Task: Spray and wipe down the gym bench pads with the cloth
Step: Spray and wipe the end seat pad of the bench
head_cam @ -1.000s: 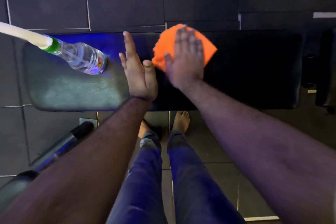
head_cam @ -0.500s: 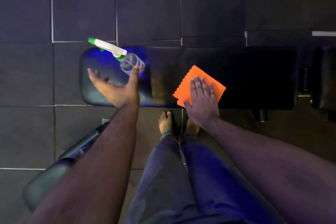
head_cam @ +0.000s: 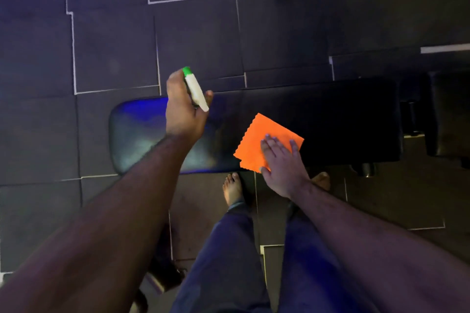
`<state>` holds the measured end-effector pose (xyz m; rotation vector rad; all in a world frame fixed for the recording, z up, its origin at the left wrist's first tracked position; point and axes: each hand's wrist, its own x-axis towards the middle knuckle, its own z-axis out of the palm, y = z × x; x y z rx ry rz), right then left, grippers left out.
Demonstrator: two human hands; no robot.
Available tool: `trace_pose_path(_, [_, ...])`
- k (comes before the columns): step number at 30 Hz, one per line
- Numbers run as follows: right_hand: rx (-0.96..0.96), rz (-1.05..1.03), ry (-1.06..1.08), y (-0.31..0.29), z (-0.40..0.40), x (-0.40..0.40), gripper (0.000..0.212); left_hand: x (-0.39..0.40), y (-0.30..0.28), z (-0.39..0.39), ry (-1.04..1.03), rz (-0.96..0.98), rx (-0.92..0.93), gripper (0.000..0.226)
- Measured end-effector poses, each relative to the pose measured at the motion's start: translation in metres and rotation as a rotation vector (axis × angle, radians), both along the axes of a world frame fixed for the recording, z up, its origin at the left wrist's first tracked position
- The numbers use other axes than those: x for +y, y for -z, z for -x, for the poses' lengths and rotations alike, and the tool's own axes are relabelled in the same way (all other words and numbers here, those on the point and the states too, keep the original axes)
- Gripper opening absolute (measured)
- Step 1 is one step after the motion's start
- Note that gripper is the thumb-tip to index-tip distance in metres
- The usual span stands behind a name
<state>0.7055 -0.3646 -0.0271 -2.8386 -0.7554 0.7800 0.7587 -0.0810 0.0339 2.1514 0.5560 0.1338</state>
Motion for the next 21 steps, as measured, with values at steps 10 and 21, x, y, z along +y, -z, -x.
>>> trace_pose_path(10, [-0.307,-0.189,0.338,0.010,-0.044,-0.149,0.062,-0.226,-0.033,-0.096,0.470,0.436,0.092,0.045])
trace_pose_path(21, [-0.317,0.297,0.845,0.028,-0.096,-0.436,0.092,-0.494,0.001,-0.202,0.813,0.165,0.369,0.076])
